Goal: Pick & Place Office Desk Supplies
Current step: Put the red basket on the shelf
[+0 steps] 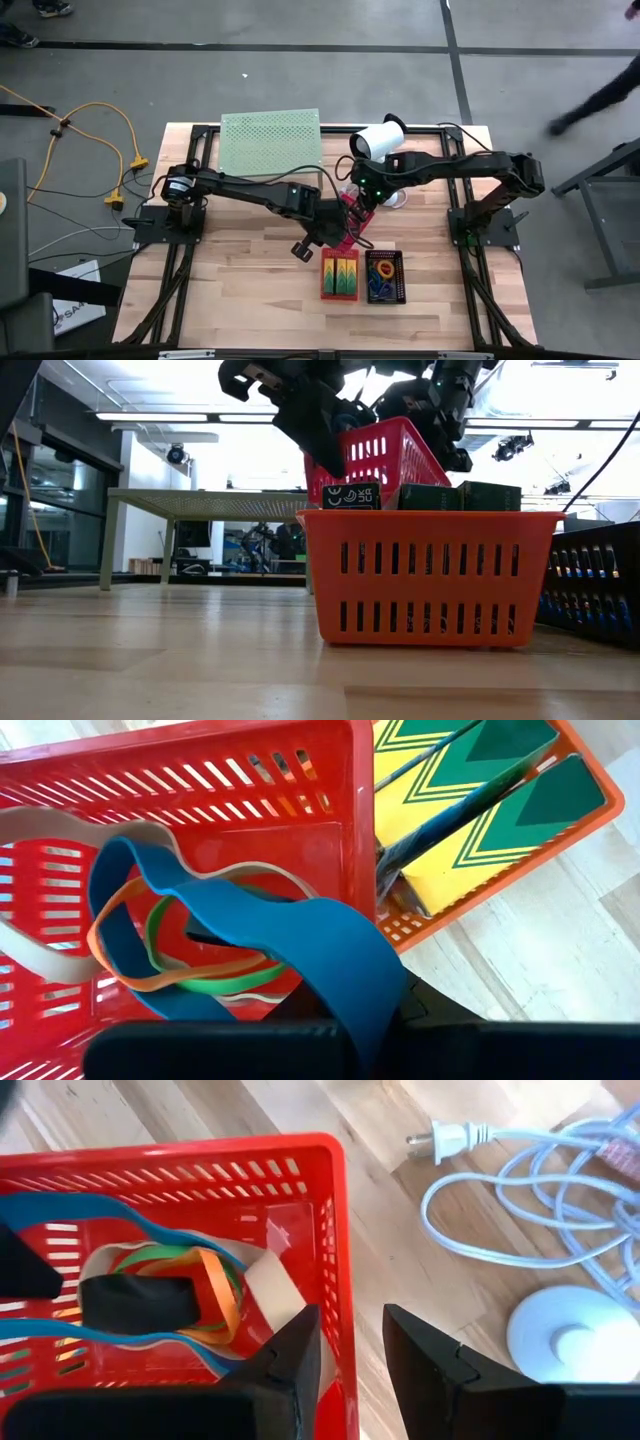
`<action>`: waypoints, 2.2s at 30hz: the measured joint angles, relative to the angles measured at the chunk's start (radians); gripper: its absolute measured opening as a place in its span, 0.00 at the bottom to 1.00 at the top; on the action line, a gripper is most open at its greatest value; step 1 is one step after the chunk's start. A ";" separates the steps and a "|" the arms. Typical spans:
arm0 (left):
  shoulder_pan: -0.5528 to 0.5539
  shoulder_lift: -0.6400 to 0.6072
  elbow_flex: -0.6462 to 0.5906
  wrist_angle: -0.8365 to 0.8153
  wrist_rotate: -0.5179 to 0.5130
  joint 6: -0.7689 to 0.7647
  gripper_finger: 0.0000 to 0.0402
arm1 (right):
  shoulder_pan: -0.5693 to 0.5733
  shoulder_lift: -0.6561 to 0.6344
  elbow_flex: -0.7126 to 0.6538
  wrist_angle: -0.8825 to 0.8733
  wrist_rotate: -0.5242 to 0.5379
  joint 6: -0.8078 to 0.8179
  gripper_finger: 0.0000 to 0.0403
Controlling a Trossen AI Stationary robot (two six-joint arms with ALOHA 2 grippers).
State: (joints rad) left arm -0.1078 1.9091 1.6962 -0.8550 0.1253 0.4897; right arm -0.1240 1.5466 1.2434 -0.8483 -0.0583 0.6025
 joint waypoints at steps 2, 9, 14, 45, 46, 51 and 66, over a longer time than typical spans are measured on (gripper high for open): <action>-0.003 -0.005 0.000 0.001 -0.002 0.000 0.00 | 0.005 -0.005 0.000 0.008 0.001 -0.005 0.25; -0.014 -0.022 0.001 0.004 -0.008 0.011 0.00 | 0.024 -0.043 0.000 0.034 -0.021 -0.029 0.25; -0.013 -0.022 0.001 0.000 -0.008 0.006 0.00 | 0.055 -0.062 0.000 0.046 -0.029 -0.030 0.25; 0.053 -0.101 0.000 -0.156 -0.090 -0.114 0.00 | 0.004 -0.258 0.000 -0.070 0.034 -0.092 0.25; 0.067 -0.108 0.000 -0.159 -0.092 -0.123 0.00 | 0.004 -0.258 0.000 -0.070 0.033 -0.101 0.25; 0.125 -0.157 0.000 -0.159 -0.092 -0.186 0.00 | 0.004 -0.257 0.000 -0.067 0.031 -0.105 0.25; 0.157 -0.203 0.000 -0.172 -0.136 -0.272 0.00 | 0.004 -0.257 0.000 -0.006 0.030 -0.109 0.25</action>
State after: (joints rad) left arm 0.0494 1.7061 1.6966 -1.0275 -0.0109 0.2173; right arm -0.1200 1.2896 1.2434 -0.8544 -0.0284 0.4931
